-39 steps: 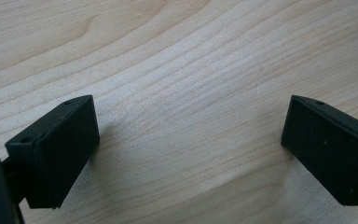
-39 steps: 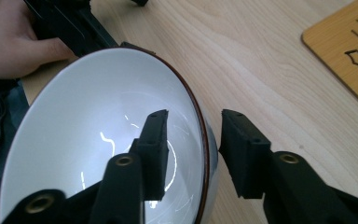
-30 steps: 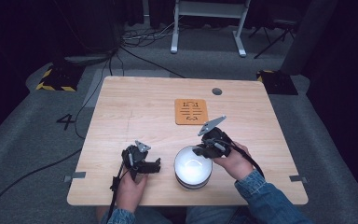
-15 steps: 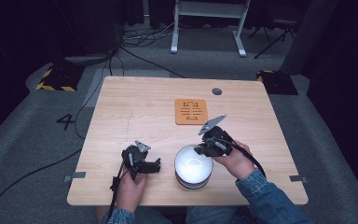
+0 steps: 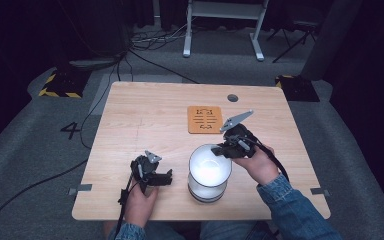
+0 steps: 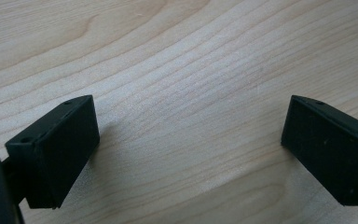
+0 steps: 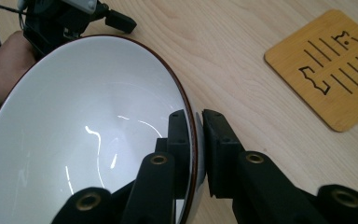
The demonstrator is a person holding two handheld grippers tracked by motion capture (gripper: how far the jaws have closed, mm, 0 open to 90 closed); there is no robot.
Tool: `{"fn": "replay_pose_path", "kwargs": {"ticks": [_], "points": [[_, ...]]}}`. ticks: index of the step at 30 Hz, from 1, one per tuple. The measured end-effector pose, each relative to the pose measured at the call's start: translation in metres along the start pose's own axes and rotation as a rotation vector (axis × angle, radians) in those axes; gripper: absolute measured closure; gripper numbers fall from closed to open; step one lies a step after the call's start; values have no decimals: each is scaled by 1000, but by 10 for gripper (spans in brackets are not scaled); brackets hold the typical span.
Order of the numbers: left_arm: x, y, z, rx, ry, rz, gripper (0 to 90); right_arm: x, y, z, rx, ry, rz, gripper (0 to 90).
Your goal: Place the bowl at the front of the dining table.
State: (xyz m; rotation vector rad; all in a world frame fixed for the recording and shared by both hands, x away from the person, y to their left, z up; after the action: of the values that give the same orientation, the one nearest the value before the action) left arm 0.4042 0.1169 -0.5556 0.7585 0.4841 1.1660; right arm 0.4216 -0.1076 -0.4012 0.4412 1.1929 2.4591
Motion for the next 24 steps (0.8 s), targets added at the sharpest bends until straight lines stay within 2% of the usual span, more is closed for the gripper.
{"fn": "replay_pose_path", "kwargs": {"ticks": [4,7,10,19,24], "points": [[0,0,0,-1,-3,-1,42,-2,4,8,-22,6,-1,818],[0,0,0,3,-2,-1,42,-3,6,11,-18,4,-5,818],[-1,-1,1,1,6,-1,42,-8,7,18,-35,-18,-5,818],[0,-2,2,0,10,11,42,-20,16,35,-34,-30,-45,818],[0,-2,2,-2,13,11,42,-28,16,44,-46,-54,-56,818]]}}
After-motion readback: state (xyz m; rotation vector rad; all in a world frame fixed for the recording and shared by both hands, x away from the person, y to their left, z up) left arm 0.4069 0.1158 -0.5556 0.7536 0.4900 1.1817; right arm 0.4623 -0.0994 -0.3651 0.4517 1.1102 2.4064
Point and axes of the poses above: each handheld gripper's, and its own axes: y roughly backward along the jaws, z roughly out of its top, x roughly to its left, the point moved 7 cm from there along -y, roughly forward along the jaws, and after that the axes turned 5 degrees about z, right-handed, at the moved point
